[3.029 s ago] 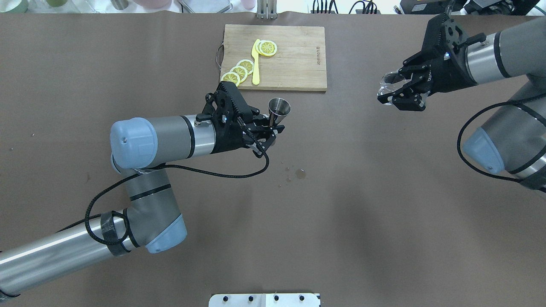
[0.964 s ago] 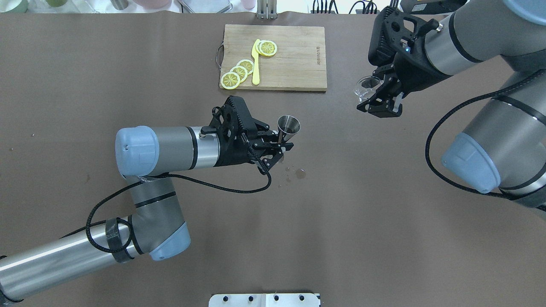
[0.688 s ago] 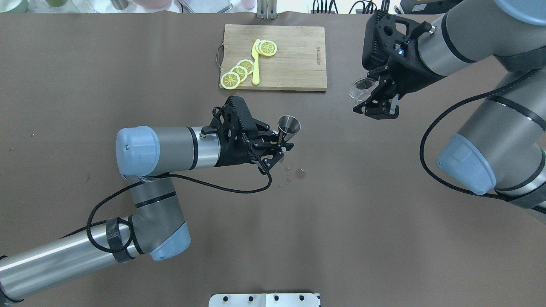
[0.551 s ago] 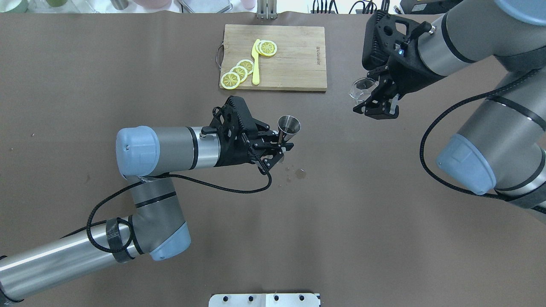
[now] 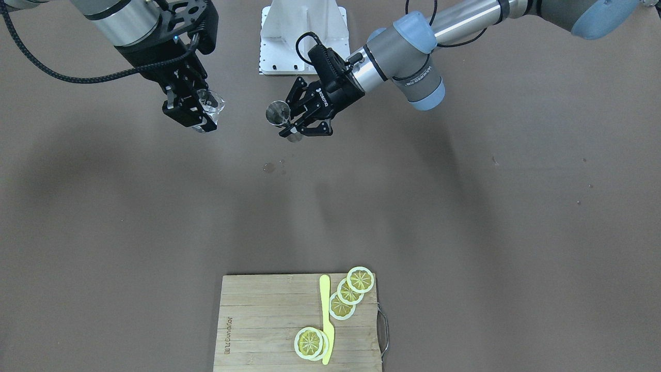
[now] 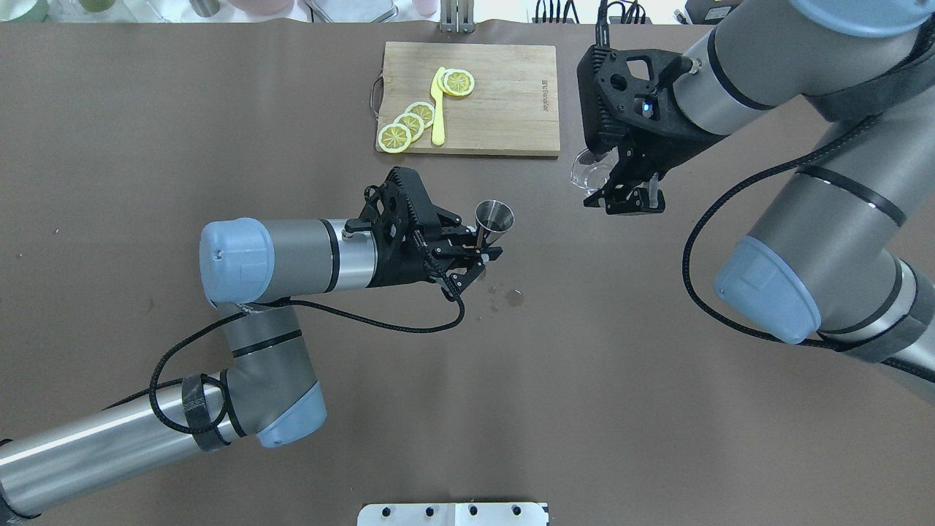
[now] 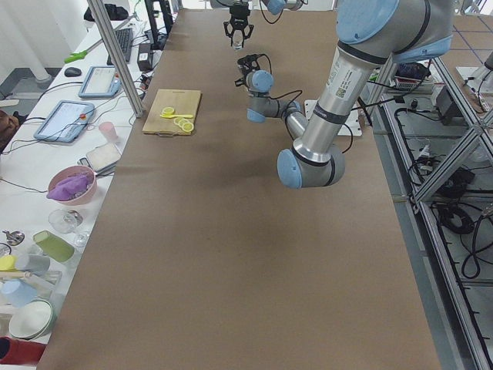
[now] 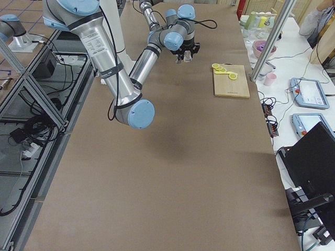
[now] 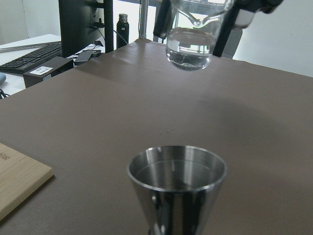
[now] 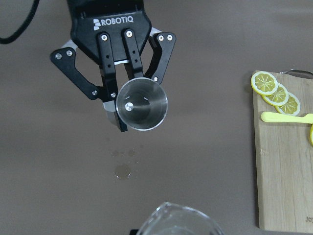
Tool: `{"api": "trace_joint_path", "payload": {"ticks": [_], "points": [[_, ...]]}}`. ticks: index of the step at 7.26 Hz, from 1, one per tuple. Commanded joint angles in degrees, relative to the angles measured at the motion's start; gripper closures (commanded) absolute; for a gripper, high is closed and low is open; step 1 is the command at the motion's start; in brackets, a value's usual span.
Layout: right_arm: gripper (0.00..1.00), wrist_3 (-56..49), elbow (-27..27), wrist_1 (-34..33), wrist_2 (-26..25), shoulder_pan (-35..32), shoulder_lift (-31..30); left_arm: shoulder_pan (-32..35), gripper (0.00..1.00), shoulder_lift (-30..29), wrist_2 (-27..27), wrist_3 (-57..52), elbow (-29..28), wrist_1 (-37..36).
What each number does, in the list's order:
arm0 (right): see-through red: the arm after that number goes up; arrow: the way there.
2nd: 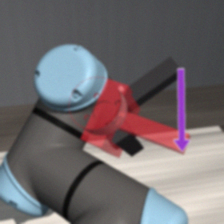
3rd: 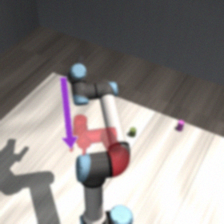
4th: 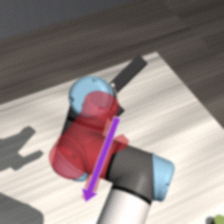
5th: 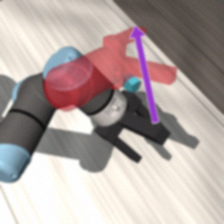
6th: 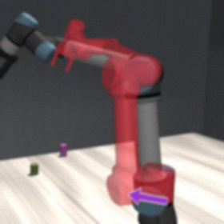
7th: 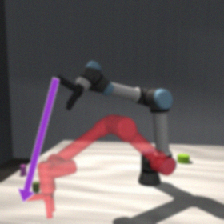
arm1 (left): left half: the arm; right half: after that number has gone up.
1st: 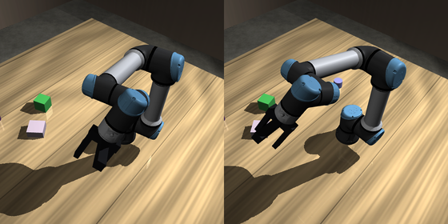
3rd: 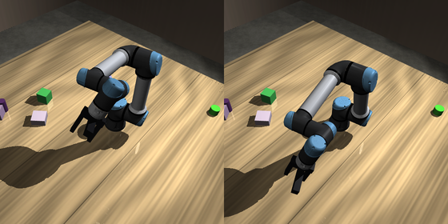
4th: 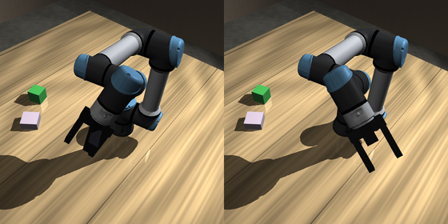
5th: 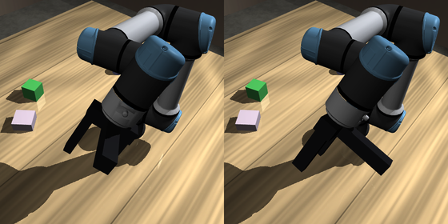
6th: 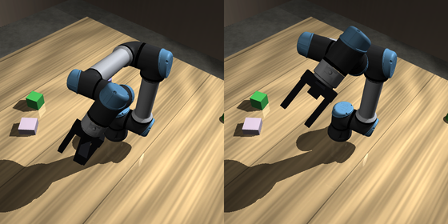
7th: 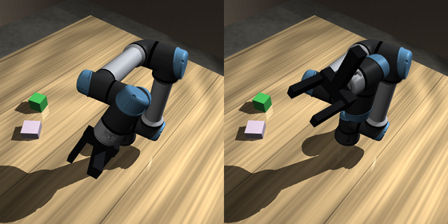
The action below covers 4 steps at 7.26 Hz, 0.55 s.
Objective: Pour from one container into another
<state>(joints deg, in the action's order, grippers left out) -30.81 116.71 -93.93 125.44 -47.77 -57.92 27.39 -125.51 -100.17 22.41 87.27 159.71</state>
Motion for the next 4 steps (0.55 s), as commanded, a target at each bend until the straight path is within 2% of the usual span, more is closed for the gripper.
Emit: {"api": "trace_joint_path", "payload": {"ticks": [1,4], "points": [[1.0,-0.65,-0.17,-2.12,-0.89,0.92,1.93,-0.23,1.0,0.18,-0.02,0.0,0.0,0.07],[1.0,-0.65,-0.52,-3.18,-3.44,3.46,3.69,-0.23,1.0,0.18,-0.02,0.0,0.18,0.16]]}}
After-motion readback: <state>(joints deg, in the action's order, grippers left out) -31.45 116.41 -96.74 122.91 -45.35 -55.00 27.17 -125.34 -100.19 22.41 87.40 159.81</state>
